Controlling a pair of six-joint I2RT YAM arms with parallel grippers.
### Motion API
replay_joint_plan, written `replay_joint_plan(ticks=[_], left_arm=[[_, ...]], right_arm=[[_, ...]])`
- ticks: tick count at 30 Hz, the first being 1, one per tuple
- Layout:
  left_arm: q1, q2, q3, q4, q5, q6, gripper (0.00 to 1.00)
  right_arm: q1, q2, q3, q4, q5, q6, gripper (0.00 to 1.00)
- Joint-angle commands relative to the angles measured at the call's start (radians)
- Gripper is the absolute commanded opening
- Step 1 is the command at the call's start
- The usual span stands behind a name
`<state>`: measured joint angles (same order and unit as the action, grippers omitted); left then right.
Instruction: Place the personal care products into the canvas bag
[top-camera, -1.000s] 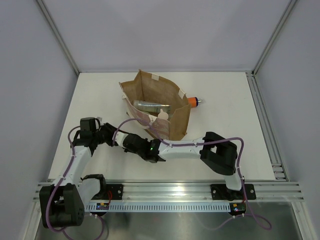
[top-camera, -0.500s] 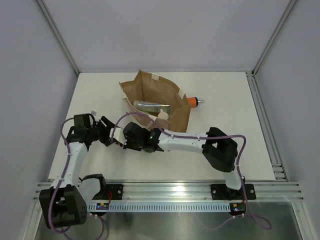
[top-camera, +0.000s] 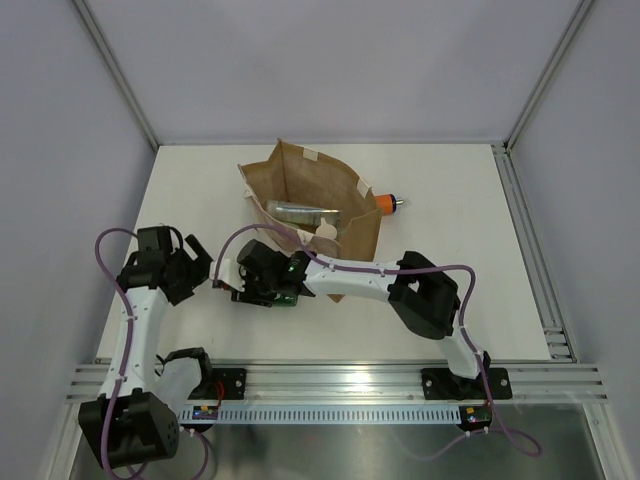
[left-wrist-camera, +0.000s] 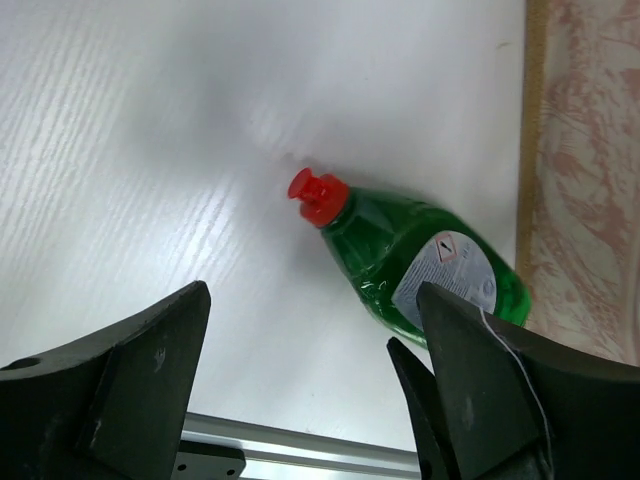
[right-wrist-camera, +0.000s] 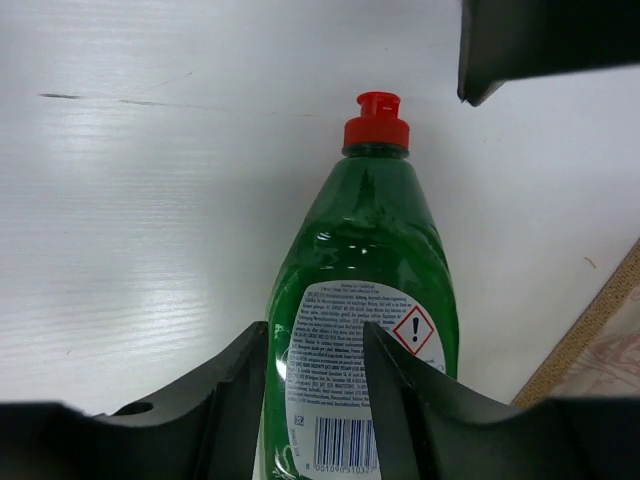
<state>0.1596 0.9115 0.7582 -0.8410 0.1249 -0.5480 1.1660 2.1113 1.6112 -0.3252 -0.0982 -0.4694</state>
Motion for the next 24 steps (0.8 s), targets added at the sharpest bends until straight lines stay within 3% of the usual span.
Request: replay_joint_plan(ticks=[1, 8, 11, 12, 14, 24], left_arm=[[0.001, -0.069, 0.075, 0.105, 0.102, -0.036, 0.90], [0.004, -0.069, 0.038, 0.132, 0.159, -0.026, 0.91], [0.004, -0.069, -0.005, 0.141, 0.222, -0.053, 0.93], [0.008, -0.072, -0.028, 0.138, 0.234, -0.069, 0.94], [0.012, -0.072, -0.037, 0.119, 0.233, -0.107, 0.95], [0.069, -0.004, -0.003, 0.034, 0.070, -0.199, 0.99]], right_arm=[[-0.039, 0.153, -0.077, -0.387, 0.046, 0.012, 0.51], [-0.061, 0.139, -0.073, -0.371, 0.074, 0.023, 0.49], [-0.063, 0.096, -0.089, -0.365, 0.083, 0.005, 0.64], [-0.058, 0.075, -0.094, -0.362, 0.089, -0.006, 0.79], [-0.058, 0.053, -0.118, -0.333, 0.092, -0.027, 0.99], [-0.005, 0.073, -0.229, -0.130, 0.356, -0.044, 1.00]])
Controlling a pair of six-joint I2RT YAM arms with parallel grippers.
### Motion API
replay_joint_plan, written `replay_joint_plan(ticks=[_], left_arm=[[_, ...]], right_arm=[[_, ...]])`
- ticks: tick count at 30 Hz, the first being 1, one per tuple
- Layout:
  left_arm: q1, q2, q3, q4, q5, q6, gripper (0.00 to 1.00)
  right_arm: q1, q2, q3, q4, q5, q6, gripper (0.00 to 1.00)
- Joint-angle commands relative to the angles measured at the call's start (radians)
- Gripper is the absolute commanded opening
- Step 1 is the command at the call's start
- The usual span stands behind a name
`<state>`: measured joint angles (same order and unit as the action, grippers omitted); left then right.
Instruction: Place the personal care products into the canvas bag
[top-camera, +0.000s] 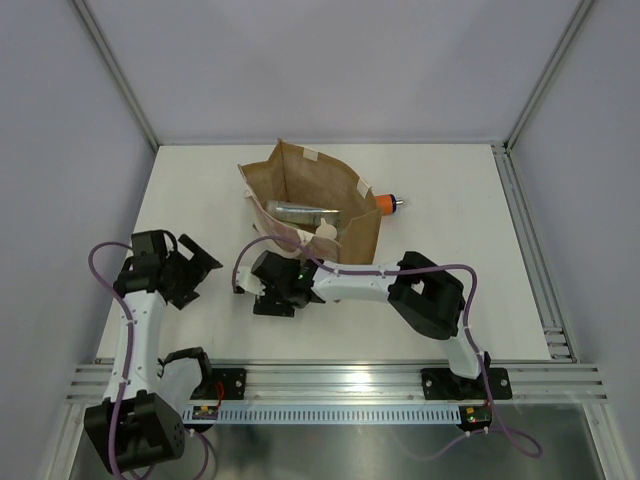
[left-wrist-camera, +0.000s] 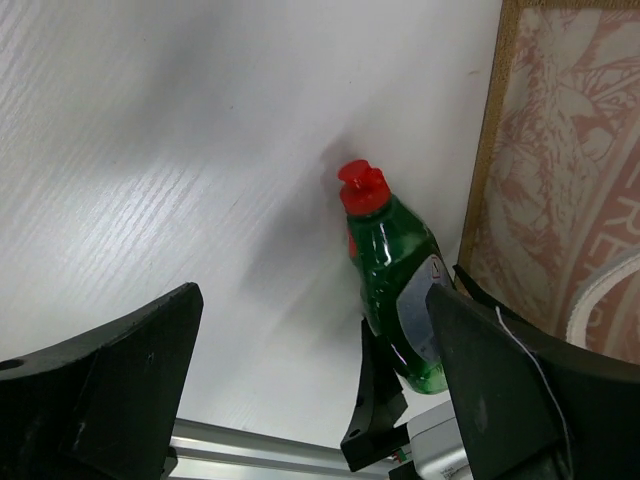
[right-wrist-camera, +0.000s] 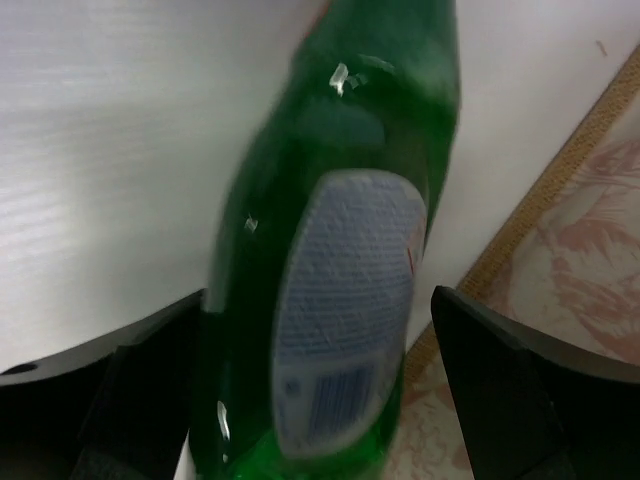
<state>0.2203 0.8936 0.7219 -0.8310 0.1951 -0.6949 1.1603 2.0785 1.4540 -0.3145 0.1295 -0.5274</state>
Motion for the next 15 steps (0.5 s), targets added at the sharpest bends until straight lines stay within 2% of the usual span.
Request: replay_joint_plan(ticks=[1, 7, 11, 15], left_arm=[[0.007, 0.024, 0.031, 0.021, -0.005, -0.060, 0.99], [0.011, 0.050, 0.033, 0.035, 0.000, -0.040, 0.99], [0.013, 0.034, 0.051, 0.030, -0.002, -0.029, 0.99], [0.017, 0.004, 0.083, 0.015, 0.000, -0.022, 0.99]], right_arm=[[-0.001, 0.110, -0.076, -0.123, 0.137, 0.012, 0.99], [-0.001, 0.143, -0.057, -0.149, 0.130, 0.001, 0.99], [-0.001, 0.163, -0.011, -0.257, 0.009, -0.011, 0.99], [-0.002, 0.196, 0.006, -0.342, -0.054, -0.016, 0.91]])
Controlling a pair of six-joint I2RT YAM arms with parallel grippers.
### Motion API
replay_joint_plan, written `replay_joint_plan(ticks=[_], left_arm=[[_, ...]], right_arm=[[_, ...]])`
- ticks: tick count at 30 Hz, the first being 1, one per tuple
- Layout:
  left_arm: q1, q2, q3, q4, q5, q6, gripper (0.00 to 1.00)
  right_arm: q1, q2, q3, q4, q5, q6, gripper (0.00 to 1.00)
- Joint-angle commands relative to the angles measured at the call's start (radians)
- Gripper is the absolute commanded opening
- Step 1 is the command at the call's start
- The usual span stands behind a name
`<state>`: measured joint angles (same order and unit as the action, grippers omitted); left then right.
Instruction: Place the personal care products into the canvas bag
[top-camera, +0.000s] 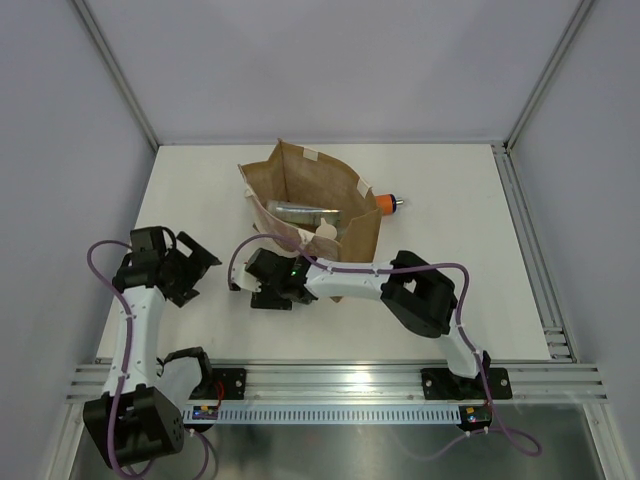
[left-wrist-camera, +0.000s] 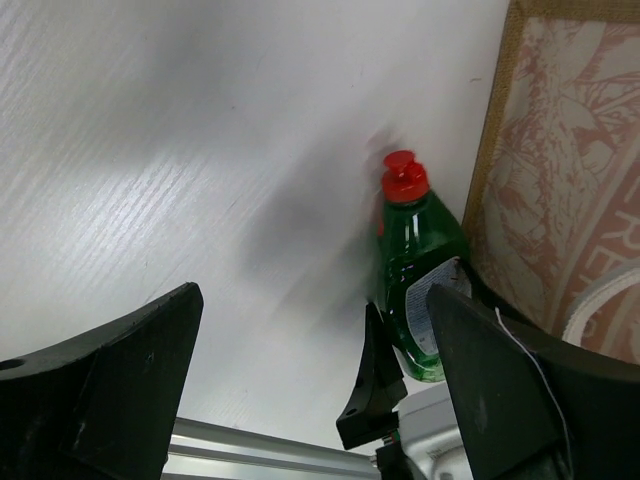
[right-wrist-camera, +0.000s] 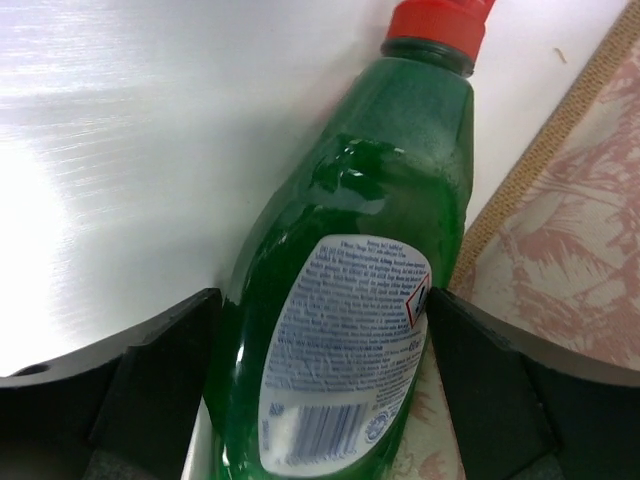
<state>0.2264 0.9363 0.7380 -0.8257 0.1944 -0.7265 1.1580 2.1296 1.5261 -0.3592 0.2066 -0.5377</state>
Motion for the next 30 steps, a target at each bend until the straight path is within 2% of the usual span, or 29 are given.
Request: replay_joint_plan(ticks=[1, 5, 10, 13, 15, 17, 18, 20, 25, 30], left_arm=[[0.010, -0.047, 0.072, 0.010, 0.002, 0.009, 0.99], [0.016, -0.102, 0.087, 0.005, 0.008, 0.004, 0.99], [0.017, -0.177, 0.066, 0.013, 0.036, -0.001, 0.99], [0.019, -0.195, 0.047, 0.020, 0.037, -0.004, 0.99], [0.021, -0.203, 0.031, 0.030, 0.046, -0.007, 0.99], [0.022, -0.206, 0.021, 0.033, 0.053, -0.011, 0.99], [0.022, -0.208, 0.015, 0.039, 0.062, -0.011, 0.99], [0.022, -0.211, 0.011, 0.045, 0.071, -0.007, 0.99], [0.024, -0.209, -0.008, 0.068, 0.089, 0.002, 0.99], [0.025, -0.209, -0.023, 0.106, 0.135, 0.004, 0.99]], right_arm=[[0.000, 0.154, -0.060, -0.310, -0.139, -0.001, 0.83], [-0.001, 0.167, -0.023, -0.375, -0.252, 0.030, 0.64], [-0.006, 0.061, -0.012, -0.457, -0.484, 0.047, 0.52], [-0.020, 0.038, 0.000, -0.495, -0.553, 0.053, 0.47], [-0.026, 0.052, -0.003, -0.497, -0.541, 0.051, 0.37], [-0.026, 0.065, -0.009, -0.483, -0.498, 0.051, 0.16], [-0.026, 0.069, -0.023, -0.463, -0.487, 0.051, 0.00], [-0.026, 0.049, -0.053, -0.431, -0.480, 0.042, 0.00], [-0.030, -0.127, -0.118, -0.414, -0.562, -0.022, 0.00], [-0.075, -0.304, -0.052, -0.533, -0.745, -0.090, 0.00]])
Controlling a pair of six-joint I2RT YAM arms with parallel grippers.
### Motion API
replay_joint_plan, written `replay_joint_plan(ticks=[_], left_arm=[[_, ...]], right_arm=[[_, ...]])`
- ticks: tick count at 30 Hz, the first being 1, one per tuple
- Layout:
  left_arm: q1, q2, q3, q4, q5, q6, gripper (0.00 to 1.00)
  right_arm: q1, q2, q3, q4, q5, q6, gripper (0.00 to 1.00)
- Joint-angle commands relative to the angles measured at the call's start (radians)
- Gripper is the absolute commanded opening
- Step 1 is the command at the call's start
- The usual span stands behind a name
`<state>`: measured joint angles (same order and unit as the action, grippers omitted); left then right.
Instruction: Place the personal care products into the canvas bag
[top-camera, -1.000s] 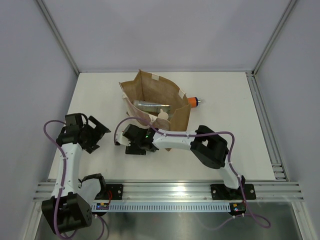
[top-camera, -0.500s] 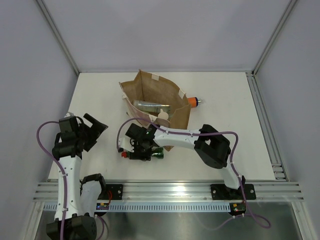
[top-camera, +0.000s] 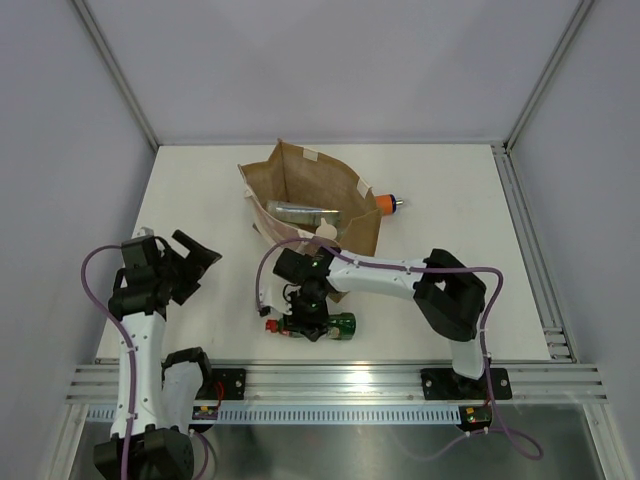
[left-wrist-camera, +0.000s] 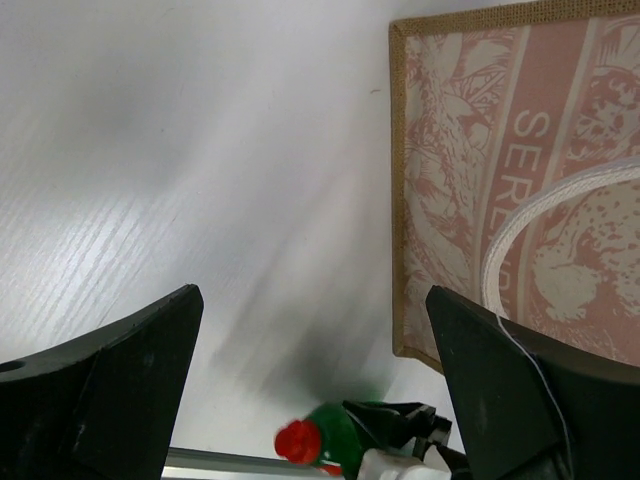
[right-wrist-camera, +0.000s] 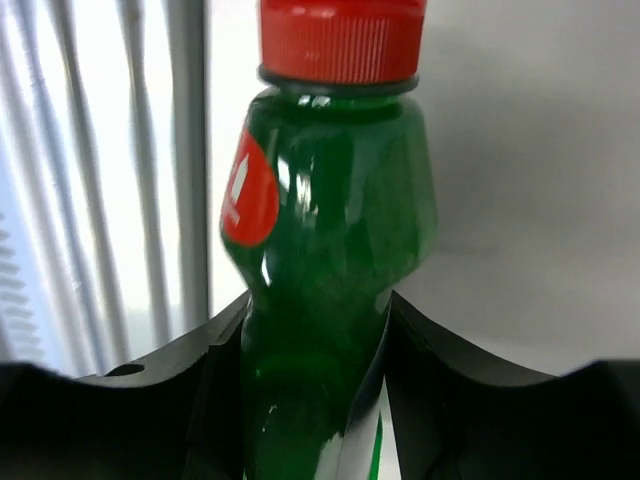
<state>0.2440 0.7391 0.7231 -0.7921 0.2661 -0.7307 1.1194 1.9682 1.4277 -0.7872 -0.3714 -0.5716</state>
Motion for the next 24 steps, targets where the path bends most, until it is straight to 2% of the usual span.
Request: replay_joint_plan(ticks=[1, 7, 14, 16, 19, 24], left_arm=[[0.008, -0.015, -0.013, 0.077, 0.070, 0.010, 0.99], [0.008, -0.021, -0.027, 0.123, 0.131, 0.025, 0.99], [0.008, -0.020, -0.086, 0.204, 0.249, 0.002, 0.99], [0.008, -0.029, -0.147, 0.243, 0.344, -0.009, 0.99], [0.006, -0.029, -0.185, 0.264, 0.413, 0.022, 0.99], [0.006, -0.024, -0.206, 0.294, 0.472, 0.037, 0.99]], right_arm=[[-0.041, -0.163, 0.057, -0.115, -0.208, -0.065, 0.00], [-0.064, -0.236, 0.154, -0.167, -0.311, -0.036, 0.00], [-0.101, -0.258, 0.155, -0.057, -0.314, 0.047, 0.00], [-0.110, -0.267, 0.161, -0.026, -0.307, 0.067, 0.00], [-0.151, -0.288, 0.247, -0.053, -0.357, 0.097, 0.00], [-0.248, -0.267, 0.578, -0.151, -0.445, 0.180, 0.00]])
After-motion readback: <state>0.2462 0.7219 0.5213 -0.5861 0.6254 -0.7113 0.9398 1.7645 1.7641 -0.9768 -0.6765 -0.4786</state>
